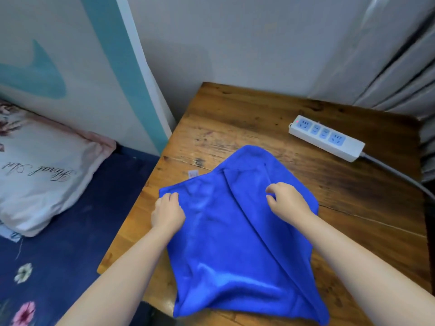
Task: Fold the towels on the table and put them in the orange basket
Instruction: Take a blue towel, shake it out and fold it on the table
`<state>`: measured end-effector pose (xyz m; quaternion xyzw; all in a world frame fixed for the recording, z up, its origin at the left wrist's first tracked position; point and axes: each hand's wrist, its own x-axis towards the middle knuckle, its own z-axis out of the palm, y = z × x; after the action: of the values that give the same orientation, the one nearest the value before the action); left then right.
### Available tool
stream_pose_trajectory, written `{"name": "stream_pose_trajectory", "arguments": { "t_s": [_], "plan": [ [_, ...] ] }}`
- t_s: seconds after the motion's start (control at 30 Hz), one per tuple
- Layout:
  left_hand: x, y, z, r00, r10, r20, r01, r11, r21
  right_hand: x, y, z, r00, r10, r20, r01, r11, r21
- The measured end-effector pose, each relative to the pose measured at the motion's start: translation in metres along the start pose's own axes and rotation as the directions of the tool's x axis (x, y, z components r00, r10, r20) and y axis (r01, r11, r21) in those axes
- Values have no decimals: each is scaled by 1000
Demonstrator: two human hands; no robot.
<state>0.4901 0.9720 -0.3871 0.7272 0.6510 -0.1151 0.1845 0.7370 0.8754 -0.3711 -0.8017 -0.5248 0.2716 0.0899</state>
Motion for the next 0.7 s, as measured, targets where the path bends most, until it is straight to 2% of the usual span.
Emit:
{"name": "stream_pose_trajectory", "arguments": {
  "t_s": [0.17,0.3,0.37,0.43,0.5,0.53,0.57,0.6,0.63,0.7],
  "plan": [
    [33,-18,2,1000,-12,13,11,996,89,40,-15,9,998,-53,-20,50,989,-139],
    [53,-34,2,996,81,29,-84,982,167,70,-28,13,993,37,113,-5,963,-270],
    [58,-38,-6,986,161,36,-162,987,19,77,-33,11,990,62,126,-19,947,-321],
    [58,-43,-16,963,266,41,-253,948,-194,71,-34,4,996,18,88,13,942,-336],
    [56,-44,-33,931,363,30,-318,852,-415,57,-28,-4,991,-33,126,65,966,-251],
    [55,-44,-42,910,407,82,-303,786,-539,46,-23,-9,987,-53,154,82,979,-188],
    [52,-42,-52,870,454,191,-234,722,-651,34,-18,-15,976,-77,205,108,984,-140],
    [49,-40,-62,783,510,355,-132,695,-707,23,-14,-20,956,-88,281,122,987,-104],
    [46,-37,-69,647,549,529,-68,732,-678,10,-12,-25,924,-84,374,114,992,-60],
    [41,-29,-74,361,506,783,-103,856,-506,-10,-12,-37,819,-36,572,45,999,-3]
  ]
}}
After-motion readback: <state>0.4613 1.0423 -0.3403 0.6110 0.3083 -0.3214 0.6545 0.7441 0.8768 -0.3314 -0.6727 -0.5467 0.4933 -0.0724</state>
